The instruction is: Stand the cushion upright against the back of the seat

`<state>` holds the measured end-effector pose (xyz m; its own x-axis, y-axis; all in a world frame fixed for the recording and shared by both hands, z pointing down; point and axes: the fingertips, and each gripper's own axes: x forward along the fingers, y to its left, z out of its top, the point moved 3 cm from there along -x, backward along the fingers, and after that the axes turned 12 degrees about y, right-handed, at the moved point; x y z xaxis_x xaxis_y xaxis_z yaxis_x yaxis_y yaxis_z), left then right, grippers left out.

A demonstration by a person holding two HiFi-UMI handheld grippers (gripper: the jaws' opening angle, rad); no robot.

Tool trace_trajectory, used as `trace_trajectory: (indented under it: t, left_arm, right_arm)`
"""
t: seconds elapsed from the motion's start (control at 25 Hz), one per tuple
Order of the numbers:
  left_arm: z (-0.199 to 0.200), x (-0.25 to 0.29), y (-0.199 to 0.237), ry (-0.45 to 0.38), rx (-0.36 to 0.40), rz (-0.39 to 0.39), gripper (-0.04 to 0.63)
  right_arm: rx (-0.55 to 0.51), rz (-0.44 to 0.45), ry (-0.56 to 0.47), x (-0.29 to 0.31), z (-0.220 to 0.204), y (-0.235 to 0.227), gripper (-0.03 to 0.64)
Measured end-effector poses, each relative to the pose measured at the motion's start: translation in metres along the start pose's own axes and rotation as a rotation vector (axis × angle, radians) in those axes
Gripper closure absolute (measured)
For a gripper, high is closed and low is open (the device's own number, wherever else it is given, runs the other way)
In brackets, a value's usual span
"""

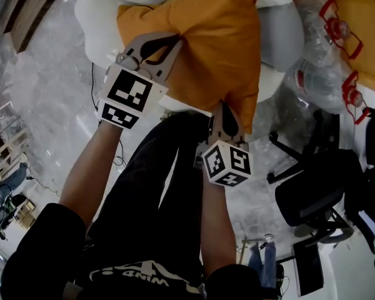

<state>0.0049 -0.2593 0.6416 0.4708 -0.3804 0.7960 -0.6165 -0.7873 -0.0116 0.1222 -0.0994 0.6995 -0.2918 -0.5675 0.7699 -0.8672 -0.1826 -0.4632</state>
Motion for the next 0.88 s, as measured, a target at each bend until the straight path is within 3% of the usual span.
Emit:
trace_trajectory:
  t: [0.16, 0.44, 0.88]
  left_arm:
    - [0.009, -0.022, 0.013, -0.046, -0.064, -0.011, 0.586]
    - [0.016, -0.056, 0.040, -0.111, -0.246, -0.049, 0.586]
    - [0.053, -0.099, 0.078, -0.252, -0.451, -0.051, 0.586]
  right_arm:
    - [-0.055, -0.005, -0.091, -0.024, 0.035, 0.011, 0.592]
    - [-0.187, 0.006, -0.201, -0.046, 0.112, 0.041, 0.592]
    - [-0.284, 0.074, -0.331, -0.057, 0.222, 0.090, 0.592]
